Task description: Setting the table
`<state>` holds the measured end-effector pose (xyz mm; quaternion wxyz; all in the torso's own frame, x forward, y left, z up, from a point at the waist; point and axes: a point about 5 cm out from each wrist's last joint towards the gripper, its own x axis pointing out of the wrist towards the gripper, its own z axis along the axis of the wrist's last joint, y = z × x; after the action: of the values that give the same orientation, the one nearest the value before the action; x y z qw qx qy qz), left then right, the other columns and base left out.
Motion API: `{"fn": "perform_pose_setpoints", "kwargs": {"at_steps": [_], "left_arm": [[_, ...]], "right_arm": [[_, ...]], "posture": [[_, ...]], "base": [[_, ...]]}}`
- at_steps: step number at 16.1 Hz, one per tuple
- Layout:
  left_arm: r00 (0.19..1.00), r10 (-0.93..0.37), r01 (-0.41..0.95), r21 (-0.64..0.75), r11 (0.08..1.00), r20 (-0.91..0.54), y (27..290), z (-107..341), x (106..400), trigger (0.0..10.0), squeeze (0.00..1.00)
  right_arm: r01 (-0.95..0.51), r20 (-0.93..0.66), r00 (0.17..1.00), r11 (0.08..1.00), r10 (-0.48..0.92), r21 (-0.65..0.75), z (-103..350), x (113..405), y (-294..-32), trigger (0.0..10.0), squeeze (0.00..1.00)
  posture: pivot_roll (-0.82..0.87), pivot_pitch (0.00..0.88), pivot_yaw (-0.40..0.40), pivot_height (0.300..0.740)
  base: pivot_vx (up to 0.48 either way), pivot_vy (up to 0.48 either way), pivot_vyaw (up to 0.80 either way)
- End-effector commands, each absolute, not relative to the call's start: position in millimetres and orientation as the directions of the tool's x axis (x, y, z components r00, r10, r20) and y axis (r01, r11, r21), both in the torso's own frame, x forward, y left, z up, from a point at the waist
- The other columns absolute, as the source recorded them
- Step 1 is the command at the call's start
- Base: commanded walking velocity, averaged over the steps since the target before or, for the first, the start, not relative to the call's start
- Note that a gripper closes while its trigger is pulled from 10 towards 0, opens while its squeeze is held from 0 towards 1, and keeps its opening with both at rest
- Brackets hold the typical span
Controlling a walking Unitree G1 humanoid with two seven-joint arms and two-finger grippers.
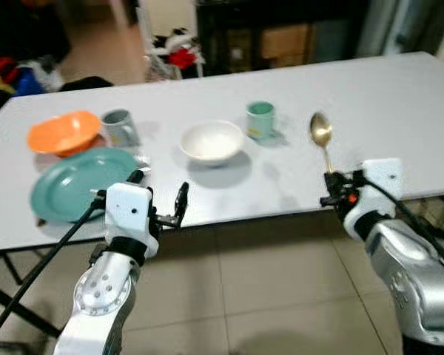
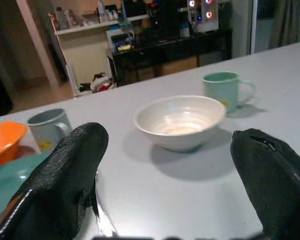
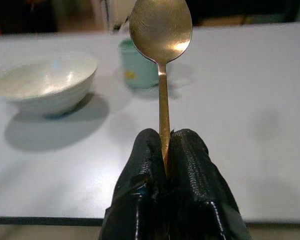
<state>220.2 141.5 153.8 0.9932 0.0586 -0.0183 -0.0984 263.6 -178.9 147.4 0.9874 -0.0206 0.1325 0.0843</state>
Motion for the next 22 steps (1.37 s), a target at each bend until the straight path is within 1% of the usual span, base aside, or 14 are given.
{"fn": "perform_pose_setpoints", "kwargs": {"at_steps": [1, 7, 10, 14, 16, 17, 18, 19, 22], "left_arm": [[0.98, -0.2, 0.197, 0.136, 0.971, 0.01, 144, 151, 222, 10.0, 0.0], [0.975, -0.221, 0.218, 0.136, 0.966, 0.009, 141, 150, 223, 10.0, 0.0], [0.985, -0.174, 0.171, 0.126, 0.977, 0.01, 144, 149, 228, 10.0, 0.0], [0.987, -0.16, 0.158, 0.122, 0.98, 0.008, 144, 148, 231, 10.0, 0.0], [0.98, -0.201, 0.201, 0.097, 0.975, -0.004, 139, 146, 231, 10.0, 0.0], [0.961, -0.275, 0.274, 0.108, 0.956, -0.013, 132, 145, 230, 10.0, 0.0], [0.953, -0.303, 0.304, 0.107, 0.947, -0.019, 129, 145, 229, 10.0, 0.0], [0.93, -0.367, 0.368, 0.1, 0.924, -0.033, 124, 144, 229, 10.0, 0.0], [0.907, -0.416, 0.42, 0.09, 0.903, -0.059, 120, 142, 235, 10.0, 0.0]], "right_arm": [[-0.213, -0.294, 0.935, 0.977, 0.199, -0.016, 144, 265, -169, 10.0, 0.0], [-0.217, -0.328, 0.925, 0.975, 0.189, -0.049, 141, 267, -172, 10.0, 0.0], [-0.219, -0.34, 0.922, 0.974, 0.185, -0.062, 141, 269, -173, 10.0, 0.0], [-0.223, -0.343, 0.92, 0.973, 0.188, -0.066, 140, 271, -172, 10.0, 0.0], [-0.22, -0.361, 0.916, 0.972, 0.177, -0.082, 138, 274, -174, 10.0, 0.0], [-0.206, -0.381, 0.912, 0.973, 0.151, -0.105, 136, 279, -180, 10.0, 0.0], [-0.203, -0.388, 0.91, 0.973, 0.144, -0.114, 135, 280, -182, 10.0, 0.0], [-0.196, -0.431, 0.895, 0.97, 0.117, -0.143, 132, 284, -192, 10.0, 0.0], [-0.186, -0.504, 0.862, 0.963, 0.065, -0.194, 124, 287, -211, 10.0, 0.0]], "posture": [[-0.13, 0.0, 0.065, 0.74], [-0.14, 0.0, 0.072, 0.74], [-0.15, 0.0, 0.071, 0.74], [-0.16, 0.0, 0.075, 0.74], [-0.16, 0.0, 0.074, 0.74], [-0.16, 0.0, 0.076, 0.74], [-0.16, 0.0, 0.075, 0.74], [-0.16, 0.0, 0.076, 0.74], [-0.16, 0.0, 0.078, 0.74]], "base": [[0.341, 0.0, 0.0], [0.342, 0.0, 0.0], [0.0, 0.0, 0.0], [0.0, 0.0, 0.0], [0.0, 0.0, 0.0], [0.0, 0.0, 0.0], [0.0, 0.0, 0.0], [0.0, 0.0, 0.0], [0.0, 0.0, 0.0]]}}
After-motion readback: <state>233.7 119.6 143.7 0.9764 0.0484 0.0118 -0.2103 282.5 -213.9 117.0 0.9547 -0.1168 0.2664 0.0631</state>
